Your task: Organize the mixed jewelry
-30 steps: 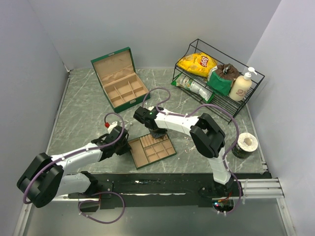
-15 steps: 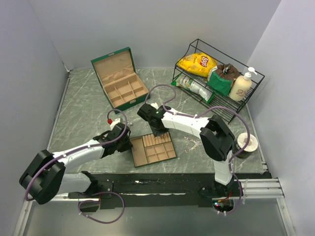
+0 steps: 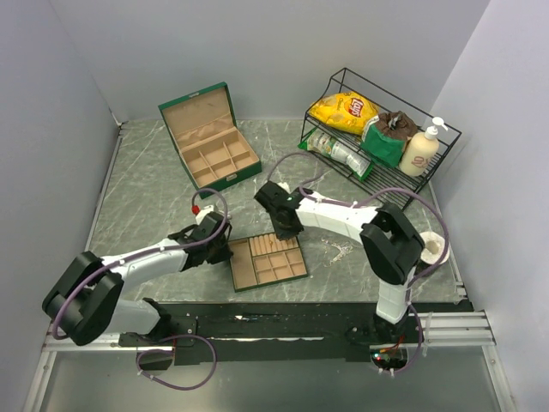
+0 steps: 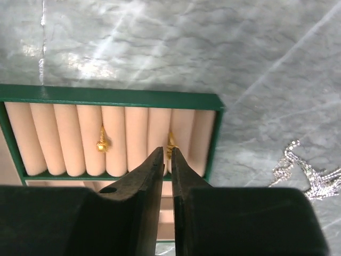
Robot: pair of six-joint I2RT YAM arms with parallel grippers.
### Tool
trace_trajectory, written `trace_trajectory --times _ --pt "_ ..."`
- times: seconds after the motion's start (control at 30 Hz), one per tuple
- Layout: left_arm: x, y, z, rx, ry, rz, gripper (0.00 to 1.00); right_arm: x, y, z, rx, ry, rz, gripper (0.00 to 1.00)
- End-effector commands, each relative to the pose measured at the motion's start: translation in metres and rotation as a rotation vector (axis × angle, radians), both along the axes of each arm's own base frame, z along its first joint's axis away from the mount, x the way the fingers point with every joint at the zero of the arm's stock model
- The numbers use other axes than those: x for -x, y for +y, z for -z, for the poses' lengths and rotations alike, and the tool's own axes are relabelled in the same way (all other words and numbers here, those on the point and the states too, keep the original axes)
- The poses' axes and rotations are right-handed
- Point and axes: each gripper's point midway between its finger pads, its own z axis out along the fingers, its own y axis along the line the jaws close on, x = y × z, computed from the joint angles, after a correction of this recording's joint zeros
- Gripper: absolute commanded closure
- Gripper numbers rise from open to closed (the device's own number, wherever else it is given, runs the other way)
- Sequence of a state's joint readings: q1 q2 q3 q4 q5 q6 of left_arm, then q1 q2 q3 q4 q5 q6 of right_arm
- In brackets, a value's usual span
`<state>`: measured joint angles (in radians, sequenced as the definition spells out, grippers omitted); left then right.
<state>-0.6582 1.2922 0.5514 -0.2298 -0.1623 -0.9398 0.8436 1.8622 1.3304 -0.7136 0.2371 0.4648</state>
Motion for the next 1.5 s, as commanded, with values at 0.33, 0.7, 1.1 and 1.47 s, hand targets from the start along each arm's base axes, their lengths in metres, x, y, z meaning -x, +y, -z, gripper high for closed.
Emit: trace_trajectory --times 0.33,0.7,1.1,1.47 --pt "-0.024 -0.013 -0.013 -0.017 -0.05 0.021 0.83 -0.012 0.006 -0.026 -0.213 -0.05 0.059 0.87" --pt "-0.026 -0.013 -0.013 -0.025 -0.053 0.015 0.83 -0.006 -0.009 -0.016 -0.196 -0.033 0.096 0.94" --pt "-0.027 -0.011 -0.011 -0.044 -0.049 0.021 0.84 -0.007 -0.009 -0.022 -0.231 -0.051 0.103 0.94" --pt "-0.027 -0.011 -0.011 -0.046 -0.051 0.017 0.85 -0.008 -0.017 -0.017 -0.21 -0.038 0.104 0.94"
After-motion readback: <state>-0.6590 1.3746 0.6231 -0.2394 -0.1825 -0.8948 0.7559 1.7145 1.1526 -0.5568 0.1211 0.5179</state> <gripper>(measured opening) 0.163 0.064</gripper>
